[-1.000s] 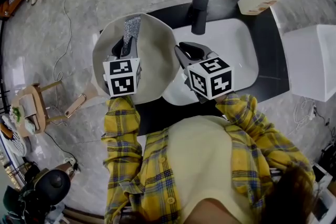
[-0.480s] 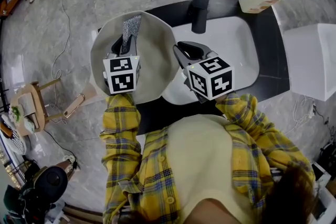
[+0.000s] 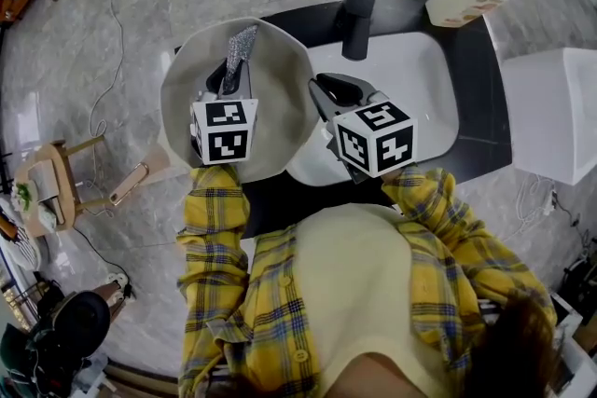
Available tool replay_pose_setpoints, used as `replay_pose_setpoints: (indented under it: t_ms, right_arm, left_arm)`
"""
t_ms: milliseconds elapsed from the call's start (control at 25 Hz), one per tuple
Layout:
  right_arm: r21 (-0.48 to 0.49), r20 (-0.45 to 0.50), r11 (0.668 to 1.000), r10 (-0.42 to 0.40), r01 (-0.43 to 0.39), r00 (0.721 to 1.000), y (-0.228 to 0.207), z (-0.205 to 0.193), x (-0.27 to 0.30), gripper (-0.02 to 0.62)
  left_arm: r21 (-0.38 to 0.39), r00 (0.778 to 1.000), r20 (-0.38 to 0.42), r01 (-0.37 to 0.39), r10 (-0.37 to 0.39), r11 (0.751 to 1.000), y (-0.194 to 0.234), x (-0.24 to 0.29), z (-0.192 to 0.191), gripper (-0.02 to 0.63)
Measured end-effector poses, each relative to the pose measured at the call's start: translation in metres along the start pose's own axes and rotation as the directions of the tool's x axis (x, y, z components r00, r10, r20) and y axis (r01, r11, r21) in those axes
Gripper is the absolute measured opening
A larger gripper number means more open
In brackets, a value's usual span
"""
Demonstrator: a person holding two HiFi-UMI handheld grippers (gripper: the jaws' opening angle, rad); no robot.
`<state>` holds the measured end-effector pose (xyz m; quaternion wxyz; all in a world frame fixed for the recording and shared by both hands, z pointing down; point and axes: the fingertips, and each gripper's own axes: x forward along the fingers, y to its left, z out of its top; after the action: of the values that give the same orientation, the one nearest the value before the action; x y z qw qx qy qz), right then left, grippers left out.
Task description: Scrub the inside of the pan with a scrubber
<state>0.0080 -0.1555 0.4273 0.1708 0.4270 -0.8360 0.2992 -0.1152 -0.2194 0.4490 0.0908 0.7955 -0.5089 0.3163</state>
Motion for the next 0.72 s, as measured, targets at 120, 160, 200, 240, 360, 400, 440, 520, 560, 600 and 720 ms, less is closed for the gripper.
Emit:
replay_pose_setpoints:
  t_ms: [120,160,200,240,360,400,440,520,560,600,720]
  right_arm:
    - [0.000,0.002,1.000,-0.001,0.001,1.000,0.000,0.000,0.000,0.017]
    - [0.000,0.002,1.000,-0.002,0.002,1.000,0.000,0.000,0.000,0.017]
    - [0.000,0.003,1.000,-0.002,0.002,1.000,0.000,0.000,0.000,0.017]
    - [0.001,0.003,1.000,-0.001,0.001,1.000,0.000,0.000,0.000,0.017]
    - [0.001,0.005,1.000,-0.001,0.001,1.000,-0.001,0.000,0.000,0.017]
    - [0.001,0.006,1.000,-0.001,0.001,1.000,-0.001,0.000,0.000,0.017]
    - [0.001,0.007,1.000,-0.001,0.001,1.000,-0.001,0.000,0.000,0.017]
    - [0.002,0.010,1.000,-0.002,0.002,1.000,-0.001,0.000,0.000,0.017]
    - [0.002,0.011,1.000,-0.002,0.002,1.000,-0.001,0.000,0.000,0.017]
    - [0.002,0.012,1.000,-0.002,0.002,1.000,0.000,0.000,0.000,0.017]
    - [0.002,0.013,1.000,-0.004,0.004,1.000,-0.001,0.000,0.001,0.017]
  left_arm:
    - [-0.013,1.000,0.004,0.028,-0.028,1.000,-0.008,-0.001,0.001,0.087]
    - [-0.023,0.999,0.006,0.042,-0.042,0.999,-0.011,-0.002,0.001,0.086]
    - [-0.034,0.998,0.007,0.055,-0.055,0.998,-0.013,-0.002,0.001,0.087]
    - [-0.047,0.998,0.009,0.067,-0.067,0.997,-0.016,-0.002,0.001,0.086]
    - [-0.090,0.995,0.019,0.103,-0.102,0.991,-0.022,-0.003,0.001,0.086]
    - [-0.106,0.993,0.024,0.117,-0.115,0.987,-0.025,-0.004,0.001,0.086]
    - [-0.123,0.991,0.030,0.133,-0.130,0.983,-0.028,-0.004,0.001,0.086]
    - [-0.153,0.986,0.042,0.163,-0.159,0.975,-0.033,-0.005,0.001,0.086]
    - [-0.164,0.984,0.046,0.176,-0.171,0.971,-0.036,-0.006,0.001,0.086]
    - [-0.170,0.982,0.048,0.188,-0.182,0.967,-0.039,-0.007,0.000,0.086]
    - [-0.168,0.977,0.047,0.213,-0.208,0.963,-0.048,-0.009,0.000,0.086]
